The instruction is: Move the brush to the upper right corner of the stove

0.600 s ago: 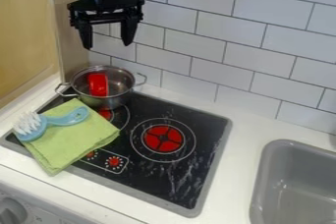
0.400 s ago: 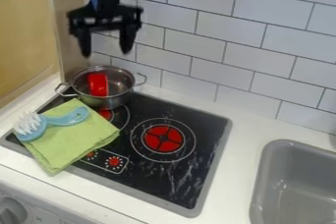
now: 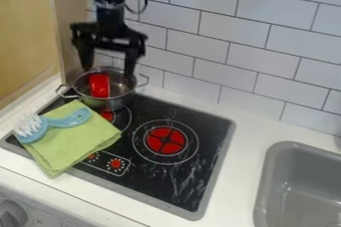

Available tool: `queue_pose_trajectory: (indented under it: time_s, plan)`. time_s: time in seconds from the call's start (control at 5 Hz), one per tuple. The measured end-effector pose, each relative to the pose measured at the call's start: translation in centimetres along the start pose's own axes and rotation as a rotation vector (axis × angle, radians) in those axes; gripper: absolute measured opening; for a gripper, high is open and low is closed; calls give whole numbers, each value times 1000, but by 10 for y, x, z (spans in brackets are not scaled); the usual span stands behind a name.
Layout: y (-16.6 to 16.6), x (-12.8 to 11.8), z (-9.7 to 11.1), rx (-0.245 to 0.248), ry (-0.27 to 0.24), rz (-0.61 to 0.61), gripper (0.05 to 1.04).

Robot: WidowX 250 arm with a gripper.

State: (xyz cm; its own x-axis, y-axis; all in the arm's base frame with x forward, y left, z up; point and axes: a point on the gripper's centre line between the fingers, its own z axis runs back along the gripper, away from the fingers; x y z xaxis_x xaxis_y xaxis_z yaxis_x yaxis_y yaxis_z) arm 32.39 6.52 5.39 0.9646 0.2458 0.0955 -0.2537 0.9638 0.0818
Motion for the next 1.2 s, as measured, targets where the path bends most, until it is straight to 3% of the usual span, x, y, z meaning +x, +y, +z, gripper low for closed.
queue_pose_trajectory:
  time_s: [0.2, 0.4, 0.6, 0.8, 1.0, 1.2]
  plan:
    - [-7, -9, 11, -89, -92, -244, 999]
    - [-7, -25, 5, -143, -89, -357, 999]
    - [-6, -39, 5, -159, -81, -376, 999]
    - [12, -50, 2, -156, -75, -373, 999]
    - [18, -55, 7, -122, -84, -403, 999]
    - [23, -62, 6, -96, -44, -434, 999]
